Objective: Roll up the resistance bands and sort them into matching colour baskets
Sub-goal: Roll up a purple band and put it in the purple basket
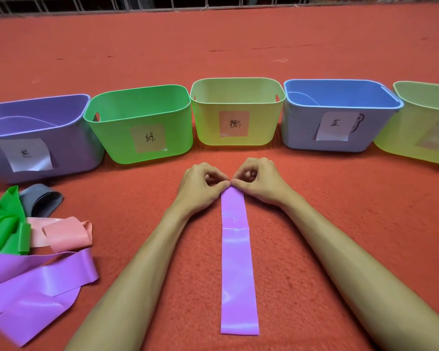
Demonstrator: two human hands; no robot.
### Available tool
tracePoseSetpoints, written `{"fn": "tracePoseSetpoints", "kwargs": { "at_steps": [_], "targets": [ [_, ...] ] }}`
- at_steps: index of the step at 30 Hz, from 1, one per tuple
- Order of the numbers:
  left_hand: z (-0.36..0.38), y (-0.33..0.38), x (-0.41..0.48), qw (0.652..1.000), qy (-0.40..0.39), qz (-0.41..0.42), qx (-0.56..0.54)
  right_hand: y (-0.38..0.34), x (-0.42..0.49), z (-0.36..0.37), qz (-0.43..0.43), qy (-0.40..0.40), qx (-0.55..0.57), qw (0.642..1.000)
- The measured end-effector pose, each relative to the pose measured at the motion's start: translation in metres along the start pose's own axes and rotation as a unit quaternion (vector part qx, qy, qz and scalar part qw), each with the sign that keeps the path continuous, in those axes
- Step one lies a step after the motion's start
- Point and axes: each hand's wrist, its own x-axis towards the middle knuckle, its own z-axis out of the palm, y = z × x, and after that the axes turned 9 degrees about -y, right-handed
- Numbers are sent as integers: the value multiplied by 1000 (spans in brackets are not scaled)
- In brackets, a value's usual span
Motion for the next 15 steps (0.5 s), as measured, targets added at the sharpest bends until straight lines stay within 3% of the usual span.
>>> {"fn": "tracePoseSetpoints", "kwargs": {
  "at_steps": [15],
  "targets": [
    [-3, 2, -6, 1000, -17, 10, -20, -1, -3, -2, -21, -23, -9, 999]
  ]
}}
